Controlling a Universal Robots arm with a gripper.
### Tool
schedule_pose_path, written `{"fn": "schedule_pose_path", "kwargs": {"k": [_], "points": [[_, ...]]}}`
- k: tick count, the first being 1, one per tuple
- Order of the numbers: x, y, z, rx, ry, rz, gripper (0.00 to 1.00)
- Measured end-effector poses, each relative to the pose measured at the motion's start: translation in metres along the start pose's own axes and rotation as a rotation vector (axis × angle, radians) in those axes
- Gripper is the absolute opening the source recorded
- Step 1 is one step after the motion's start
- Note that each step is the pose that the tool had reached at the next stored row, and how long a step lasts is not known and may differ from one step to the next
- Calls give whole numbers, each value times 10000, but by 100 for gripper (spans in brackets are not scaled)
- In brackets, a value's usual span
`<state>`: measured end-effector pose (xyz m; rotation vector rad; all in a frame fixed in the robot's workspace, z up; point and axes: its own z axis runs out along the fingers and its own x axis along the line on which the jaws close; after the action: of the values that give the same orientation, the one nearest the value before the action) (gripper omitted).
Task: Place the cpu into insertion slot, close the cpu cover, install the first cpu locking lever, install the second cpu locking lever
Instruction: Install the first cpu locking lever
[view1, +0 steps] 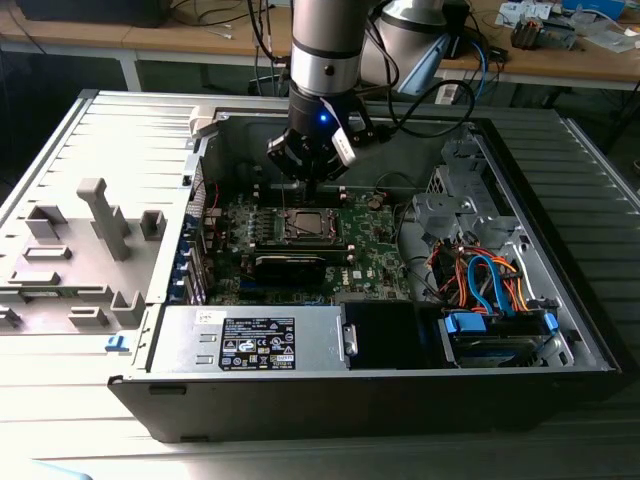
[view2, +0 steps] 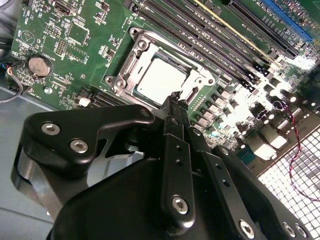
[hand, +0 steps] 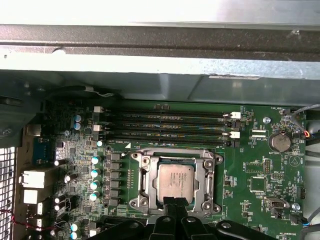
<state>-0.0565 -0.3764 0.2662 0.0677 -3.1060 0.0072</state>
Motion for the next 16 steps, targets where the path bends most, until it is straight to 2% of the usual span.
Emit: {"fn": "schedule_pose_path", "kwargs": {"k": [16], "points": [[24,1,-4,0,1,0,11]]}}
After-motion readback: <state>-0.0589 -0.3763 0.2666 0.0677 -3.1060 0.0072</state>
